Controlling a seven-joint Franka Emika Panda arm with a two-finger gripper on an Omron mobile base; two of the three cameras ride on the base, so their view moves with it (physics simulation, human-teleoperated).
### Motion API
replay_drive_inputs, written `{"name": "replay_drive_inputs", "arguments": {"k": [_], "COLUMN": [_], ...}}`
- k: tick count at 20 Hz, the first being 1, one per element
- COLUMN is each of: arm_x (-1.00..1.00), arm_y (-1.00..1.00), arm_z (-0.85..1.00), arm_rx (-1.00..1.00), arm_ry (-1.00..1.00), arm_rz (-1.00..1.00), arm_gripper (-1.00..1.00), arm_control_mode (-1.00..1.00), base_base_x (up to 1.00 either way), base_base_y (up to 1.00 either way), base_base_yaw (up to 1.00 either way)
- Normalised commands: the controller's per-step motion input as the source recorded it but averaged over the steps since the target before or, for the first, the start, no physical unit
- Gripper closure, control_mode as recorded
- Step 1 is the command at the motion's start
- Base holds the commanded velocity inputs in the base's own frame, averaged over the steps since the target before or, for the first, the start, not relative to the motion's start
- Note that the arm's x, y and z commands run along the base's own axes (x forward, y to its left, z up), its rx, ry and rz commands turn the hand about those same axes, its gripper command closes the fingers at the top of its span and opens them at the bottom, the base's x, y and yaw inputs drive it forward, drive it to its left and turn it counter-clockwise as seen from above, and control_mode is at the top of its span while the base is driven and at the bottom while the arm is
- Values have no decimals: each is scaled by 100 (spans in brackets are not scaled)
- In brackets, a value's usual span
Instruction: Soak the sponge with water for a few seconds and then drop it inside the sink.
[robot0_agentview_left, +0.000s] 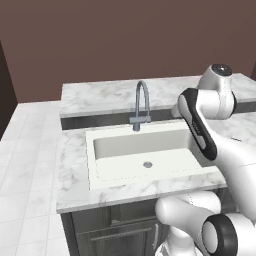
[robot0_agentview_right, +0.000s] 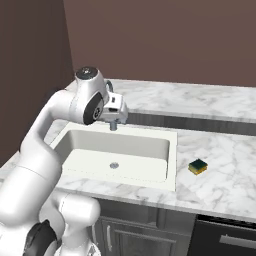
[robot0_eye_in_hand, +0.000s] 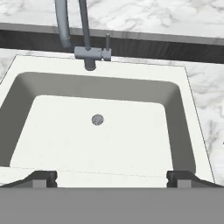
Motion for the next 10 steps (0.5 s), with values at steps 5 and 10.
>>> {"name": "replay_drive_inputs", "arguments": {"k": [5,10], "arm_x": [0,0], "arm_y": [-20,-8], "arm_z": [0,0], "arm_rx": [1,0], "arm_ry": [-10,-17], "arm_rz": [0,0], "arm_gripper": [-100,-100], "arm_control_mode": [-100,-100], "base_base_x": [0,0], "base_base_y": [0,0], "base_base_yaw": [0,0]}}
